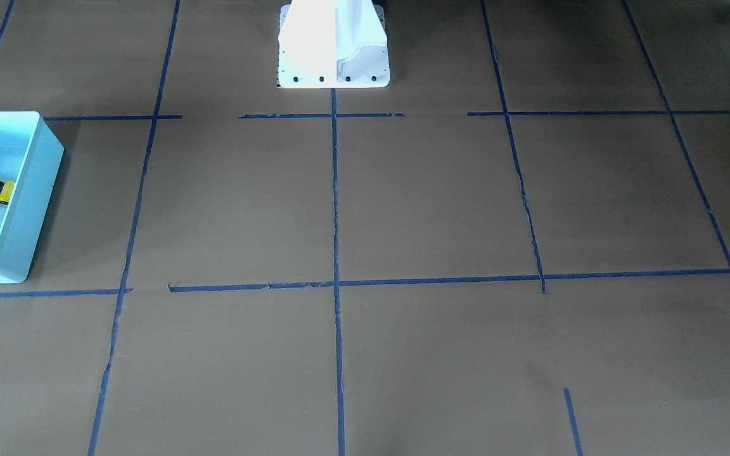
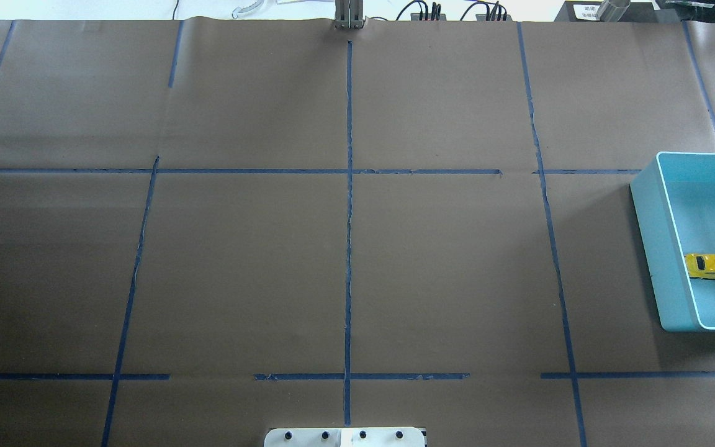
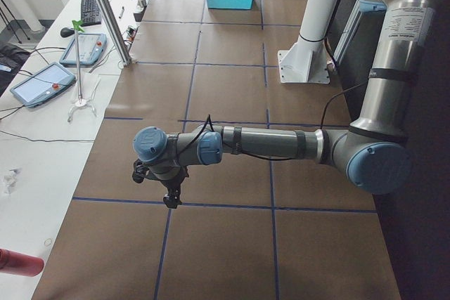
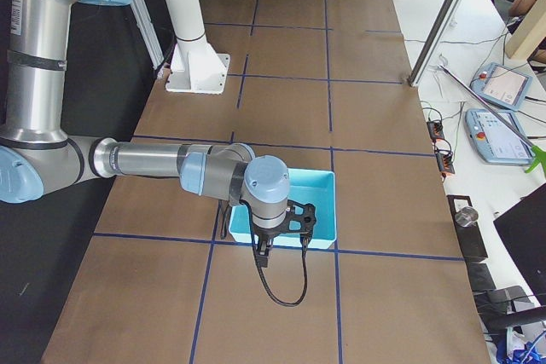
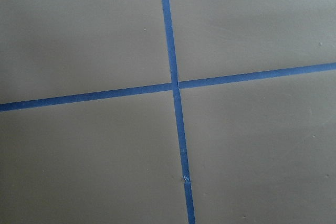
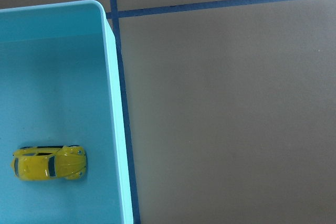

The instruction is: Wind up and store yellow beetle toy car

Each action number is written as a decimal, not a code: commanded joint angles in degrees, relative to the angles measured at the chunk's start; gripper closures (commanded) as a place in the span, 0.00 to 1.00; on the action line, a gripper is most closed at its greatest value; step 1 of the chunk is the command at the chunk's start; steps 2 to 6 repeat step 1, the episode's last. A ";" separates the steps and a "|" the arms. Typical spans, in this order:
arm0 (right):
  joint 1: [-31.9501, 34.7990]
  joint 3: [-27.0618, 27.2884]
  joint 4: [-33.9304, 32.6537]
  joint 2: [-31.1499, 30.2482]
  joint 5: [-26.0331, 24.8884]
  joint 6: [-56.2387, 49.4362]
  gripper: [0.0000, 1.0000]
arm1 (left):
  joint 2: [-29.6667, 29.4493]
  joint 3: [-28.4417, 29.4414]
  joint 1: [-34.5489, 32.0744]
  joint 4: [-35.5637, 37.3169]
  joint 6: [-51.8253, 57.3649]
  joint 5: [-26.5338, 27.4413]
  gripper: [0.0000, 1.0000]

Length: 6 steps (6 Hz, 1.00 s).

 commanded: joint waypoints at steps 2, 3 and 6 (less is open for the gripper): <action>0.00 0.06 0.00 0.00 0.88 0.06 0.00 | -0.03 -0.16 0.00 0.17 0.00 -0.06 0.00; 0.00 0.06 0.00 0.00 0.88 0.06 0.00 | -0.03 -0.16 0.00 0.17 0.00 -0.06 0.00; 0.00 0.06 0.00 0.00 0.88 0.06 0.00 | -0.03 -0.16 0.00 0.17 0.00 -0.06 0.00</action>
